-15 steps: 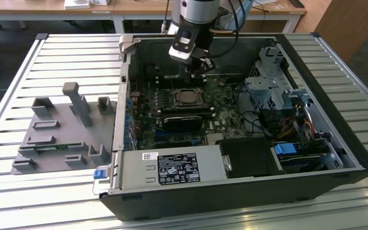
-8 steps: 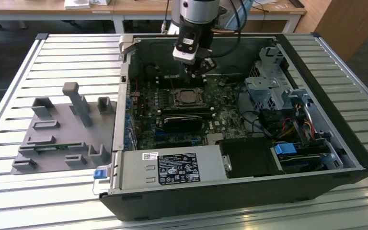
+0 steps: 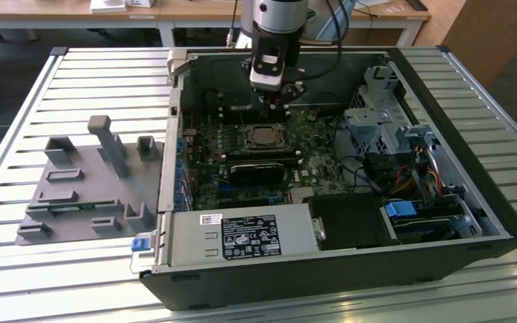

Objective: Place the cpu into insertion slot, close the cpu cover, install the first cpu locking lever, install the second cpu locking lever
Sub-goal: 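Install the first cpu locking lever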

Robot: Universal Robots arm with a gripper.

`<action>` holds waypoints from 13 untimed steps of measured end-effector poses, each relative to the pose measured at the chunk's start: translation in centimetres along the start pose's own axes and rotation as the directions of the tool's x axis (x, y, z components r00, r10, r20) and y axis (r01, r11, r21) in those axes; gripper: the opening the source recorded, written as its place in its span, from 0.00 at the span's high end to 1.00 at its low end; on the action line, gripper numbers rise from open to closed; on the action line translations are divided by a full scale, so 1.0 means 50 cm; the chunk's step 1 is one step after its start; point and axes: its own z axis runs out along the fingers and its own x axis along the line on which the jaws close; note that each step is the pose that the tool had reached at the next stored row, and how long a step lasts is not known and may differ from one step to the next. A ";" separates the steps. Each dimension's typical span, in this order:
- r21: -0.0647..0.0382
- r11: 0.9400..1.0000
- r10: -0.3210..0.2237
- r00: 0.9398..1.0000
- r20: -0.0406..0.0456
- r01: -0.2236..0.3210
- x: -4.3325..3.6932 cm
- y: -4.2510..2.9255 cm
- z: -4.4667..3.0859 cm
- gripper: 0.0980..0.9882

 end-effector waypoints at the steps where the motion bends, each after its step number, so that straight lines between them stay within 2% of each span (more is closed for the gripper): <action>1: 0.000 1.000 -0.014 1.000 0.000 0.014 0.000 0.000 0.000 0.99; 7: 0.000 0.995 -0.103 0.995 0.000 0.103 0.000 0.000 0.000 0.99; 10: 0.000 0.989 -0.151 0.989 0.001 0.151 0.000 0.000 0.000 0.99; 13: 0.001 0.979 -0.204 0.979 0.002 0.204 0.000 0.000 0.000 0.99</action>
